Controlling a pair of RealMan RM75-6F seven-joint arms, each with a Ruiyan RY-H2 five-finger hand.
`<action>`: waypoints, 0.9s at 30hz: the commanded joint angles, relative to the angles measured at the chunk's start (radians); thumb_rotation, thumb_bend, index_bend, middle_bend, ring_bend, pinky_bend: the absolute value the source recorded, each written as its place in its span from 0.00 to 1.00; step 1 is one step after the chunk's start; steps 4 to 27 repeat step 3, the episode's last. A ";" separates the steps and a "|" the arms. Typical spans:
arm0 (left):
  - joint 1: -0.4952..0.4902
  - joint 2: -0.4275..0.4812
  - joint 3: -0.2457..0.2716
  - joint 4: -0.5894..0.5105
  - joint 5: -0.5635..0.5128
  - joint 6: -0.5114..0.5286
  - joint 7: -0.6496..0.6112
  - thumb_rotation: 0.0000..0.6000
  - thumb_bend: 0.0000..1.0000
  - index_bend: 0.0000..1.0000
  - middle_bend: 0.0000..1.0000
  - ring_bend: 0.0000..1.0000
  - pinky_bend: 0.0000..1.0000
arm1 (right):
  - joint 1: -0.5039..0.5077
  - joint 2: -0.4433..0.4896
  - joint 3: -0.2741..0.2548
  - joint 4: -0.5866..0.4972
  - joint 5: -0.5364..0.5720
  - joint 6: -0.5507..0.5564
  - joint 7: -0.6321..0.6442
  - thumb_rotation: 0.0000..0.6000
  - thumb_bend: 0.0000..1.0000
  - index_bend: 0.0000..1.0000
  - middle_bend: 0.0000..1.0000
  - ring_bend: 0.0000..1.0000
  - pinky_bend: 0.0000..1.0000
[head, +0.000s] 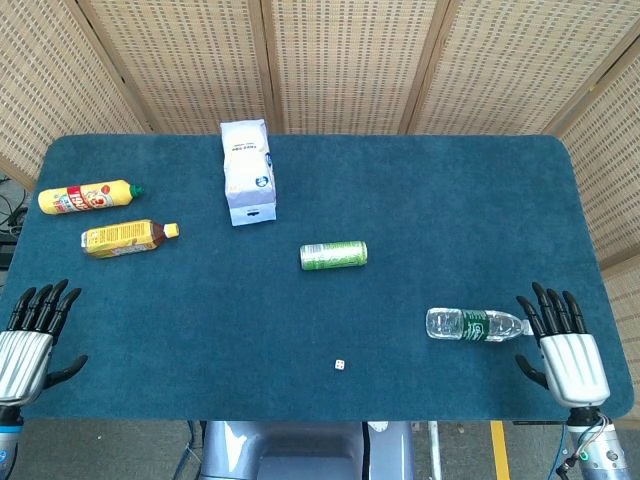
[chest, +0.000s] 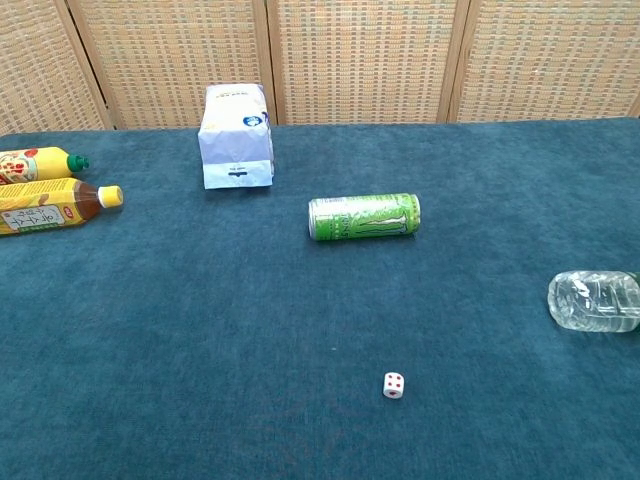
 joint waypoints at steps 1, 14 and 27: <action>0.006 0.007 0.001 -0.006 0.010 0.013 -0.008 1.00 0.20 0.00 0.00 0.00 0.00 | -0.010 0.004 0.003 -0.003 -0.014 0.005 -0.006 1.00 0.23 0.03 0.00 0.00 0.00; 0.006 0.009 0.000 -0.009 0.014 0.017 -0.009 1.00 0.20 0.00 0.00 0.00 0.00 | -0.017 0.006 0.004 -0.006 -0.024 0.010 -0.013 1.00 0.23 0.01 0.00 0.00 0.00; 0.006 0.009 0.000 -0.009 0.014 0.017 -0.009 1.00 0.20 0.00 0.00 0.00 0.00 | -0.017 0.006 0.004 -0.006 -0.024 0.010 -0.013 1.00 0.23 0.01 0.00 0.00 0.00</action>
